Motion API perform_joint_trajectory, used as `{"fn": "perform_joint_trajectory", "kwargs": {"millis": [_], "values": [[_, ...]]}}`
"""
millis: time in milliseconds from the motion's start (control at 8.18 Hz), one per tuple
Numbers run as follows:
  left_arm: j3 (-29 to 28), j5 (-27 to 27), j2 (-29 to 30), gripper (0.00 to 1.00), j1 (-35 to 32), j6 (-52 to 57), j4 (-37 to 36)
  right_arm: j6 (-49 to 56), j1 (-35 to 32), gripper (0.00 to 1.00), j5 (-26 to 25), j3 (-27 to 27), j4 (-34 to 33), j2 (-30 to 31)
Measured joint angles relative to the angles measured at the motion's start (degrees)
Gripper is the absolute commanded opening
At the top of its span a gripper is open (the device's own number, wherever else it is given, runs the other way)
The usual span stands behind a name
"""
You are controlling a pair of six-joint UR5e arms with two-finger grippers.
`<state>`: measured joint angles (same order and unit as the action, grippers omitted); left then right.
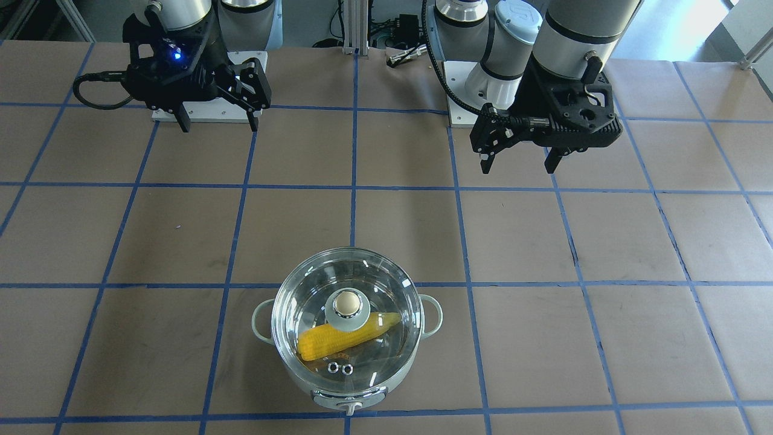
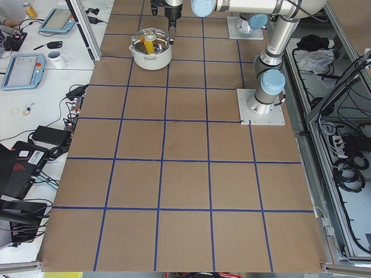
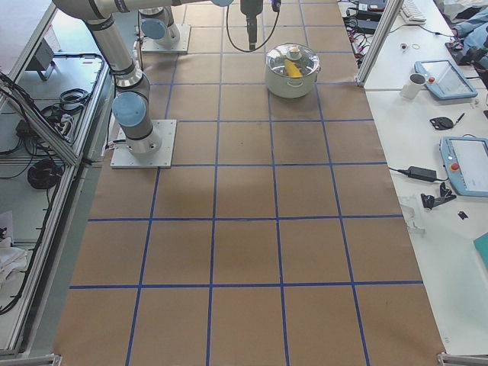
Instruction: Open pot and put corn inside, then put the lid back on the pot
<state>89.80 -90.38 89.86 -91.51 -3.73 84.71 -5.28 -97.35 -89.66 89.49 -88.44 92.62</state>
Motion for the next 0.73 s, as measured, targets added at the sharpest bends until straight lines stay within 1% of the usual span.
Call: {"fn": "perform_joint_trajectory", "kwargs": {"millis": [733], "values": [[0.0, -0.1, 0.0, 1.00, 0.0, -0.1, 0.0, 0.5, 0.1, 1.00, 0.0, 0.0, -0.5, -0.1]]}}
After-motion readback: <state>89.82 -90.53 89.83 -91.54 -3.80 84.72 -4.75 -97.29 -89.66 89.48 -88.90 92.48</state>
